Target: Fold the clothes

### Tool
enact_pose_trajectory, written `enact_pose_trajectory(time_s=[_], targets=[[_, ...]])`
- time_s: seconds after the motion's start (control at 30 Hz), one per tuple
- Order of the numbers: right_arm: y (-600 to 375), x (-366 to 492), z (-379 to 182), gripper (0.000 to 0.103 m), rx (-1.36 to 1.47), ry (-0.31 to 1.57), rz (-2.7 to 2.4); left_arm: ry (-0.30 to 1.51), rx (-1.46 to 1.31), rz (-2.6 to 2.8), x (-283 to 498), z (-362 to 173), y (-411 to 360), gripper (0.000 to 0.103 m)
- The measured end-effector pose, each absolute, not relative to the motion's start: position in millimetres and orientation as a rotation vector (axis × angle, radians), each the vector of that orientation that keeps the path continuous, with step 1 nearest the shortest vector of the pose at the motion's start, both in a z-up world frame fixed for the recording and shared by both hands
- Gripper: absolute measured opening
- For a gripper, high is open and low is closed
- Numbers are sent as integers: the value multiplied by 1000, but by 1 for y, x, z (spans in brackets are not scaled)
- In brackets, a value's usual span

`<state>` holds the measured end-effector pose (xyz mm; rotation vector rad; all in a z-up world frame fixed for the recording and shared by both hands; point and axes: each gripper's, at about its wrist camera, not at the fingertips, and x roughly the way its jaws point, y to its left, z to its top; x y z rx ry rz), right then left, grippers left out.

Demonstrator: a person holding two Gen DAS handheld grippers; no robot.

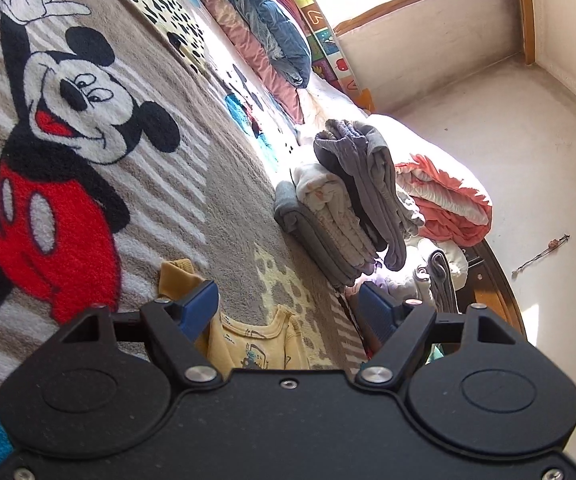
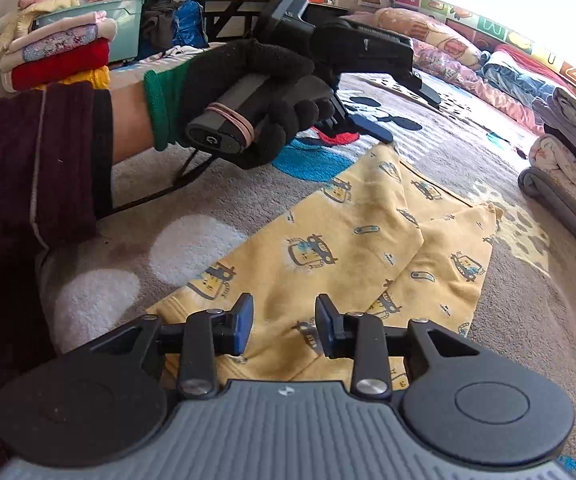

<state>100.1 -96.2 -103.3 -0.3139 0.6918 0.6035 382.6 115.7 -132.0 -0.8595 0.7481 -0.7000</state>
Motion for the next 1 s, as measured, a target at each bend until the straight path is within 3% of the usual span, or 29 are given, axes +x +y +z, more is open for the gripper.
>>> enact_pose_trajectory(time_s=[0.2,0.33,0.43,0.47,1.0], targets=[[-62,63,-100,38,-505,610,680,776,-881,-674,385,-139,118,77],[-54,63,-112,32,-577,621,677,793,-880,-666,386,-143,116,78],[-59,69,-113,11,-519,653,695,804,-897,-653,388,-147,118,78],[-60,68,-112,9,-519,647,694,805,-901,-653,388,-148,118,78],[-60,65,-112,10,-466,673,727,743,-851,-804,389,-122,105,78]])
